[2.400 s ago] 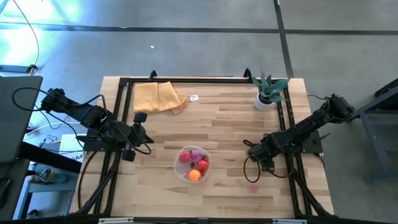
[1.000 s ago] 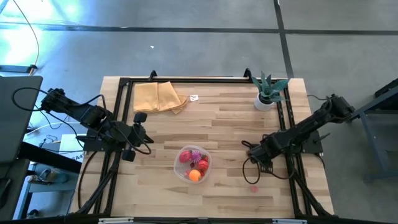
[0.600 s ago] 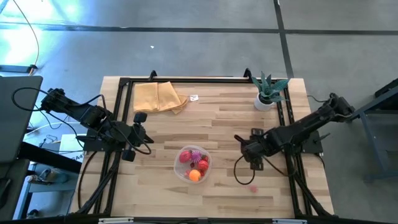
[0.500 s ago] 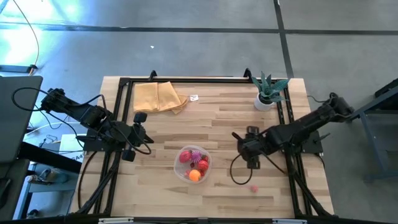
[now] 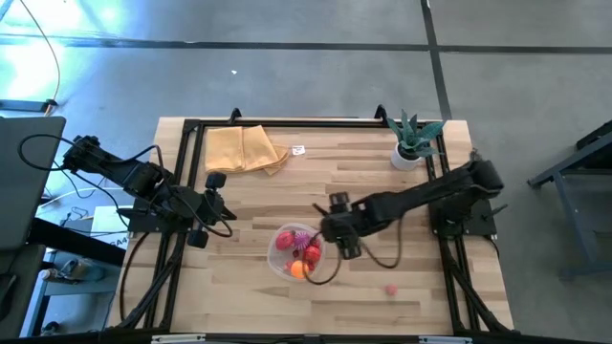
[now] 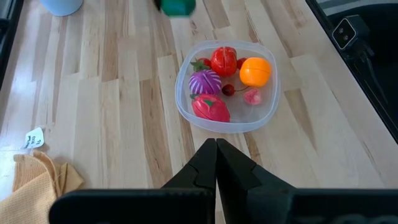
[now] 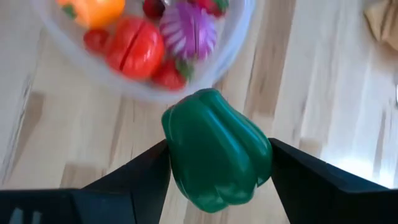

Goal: Pick and placing Produce into tupperware
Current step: Put the bell pepper into the bin

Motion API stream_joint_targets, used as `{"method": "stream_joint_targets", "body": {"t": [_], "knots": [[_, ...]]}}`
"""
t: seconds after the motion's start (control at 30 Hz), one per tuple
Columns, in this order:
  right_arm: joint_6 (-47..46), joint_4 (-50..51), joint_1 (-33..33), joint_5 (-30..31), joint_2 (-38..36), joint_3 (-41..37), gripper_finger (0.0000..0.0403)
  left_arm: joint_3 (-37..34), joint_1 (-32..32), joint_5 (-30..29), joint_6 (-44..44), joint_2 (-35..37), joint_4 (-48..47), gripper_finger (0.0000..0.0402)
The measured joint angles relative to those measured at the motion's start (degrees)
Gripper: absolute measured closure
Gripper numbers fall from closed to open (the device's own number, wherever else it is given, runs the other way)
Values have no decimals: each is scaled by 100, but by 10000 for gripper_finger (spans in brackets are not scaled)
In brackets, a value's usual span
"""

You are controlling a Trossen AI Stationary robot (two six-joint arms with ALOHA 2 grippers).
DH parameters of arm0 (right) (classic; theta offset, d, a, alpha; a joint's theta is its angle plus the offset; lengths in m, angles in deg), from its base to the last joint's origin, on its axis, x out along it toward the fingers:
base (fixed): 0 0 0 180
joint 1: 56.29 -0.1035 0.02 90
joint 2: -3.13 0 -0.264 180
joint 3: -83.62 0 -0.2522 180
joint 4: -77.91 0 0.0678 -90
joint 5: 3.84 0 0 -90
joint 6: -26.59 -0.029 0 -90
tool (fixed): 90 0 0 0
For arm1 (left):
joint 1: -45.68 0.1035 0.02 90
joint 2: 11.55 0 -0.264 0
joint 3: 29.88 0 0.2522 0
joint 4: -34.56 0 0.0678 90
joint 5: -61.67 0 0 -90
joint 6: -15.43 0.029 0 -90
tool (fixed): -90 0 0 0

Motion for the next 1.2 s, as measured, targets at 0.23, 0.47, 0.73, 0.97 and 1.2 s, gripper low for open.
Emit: {"method": "stream_joint_targets", "body": {"t": [0.23, 0.47, 0.73, 0.97, 1.2], "knots": [[603, 117, 90, -289, 1229, 1318, 158, 0, 2, 0, 2, 2, 2, 401], [1159, 177, 89, -622, 2166, 2545, 158, 0, 1, 0, 0, 1, 0, 401], [1769, 427, 87, -960, 2791, 3504, 158, 0, 1, 0, 1, 0, 1, 401], [2033, 173, 191, -1288, 3007, 3546, 158, 0, 1, -1, 1, 1, 1, 401], [2215, -104, 240, -1296, 3189, 3534, 158, 0, 1, 0, 1, 2, 2, 401]]}}
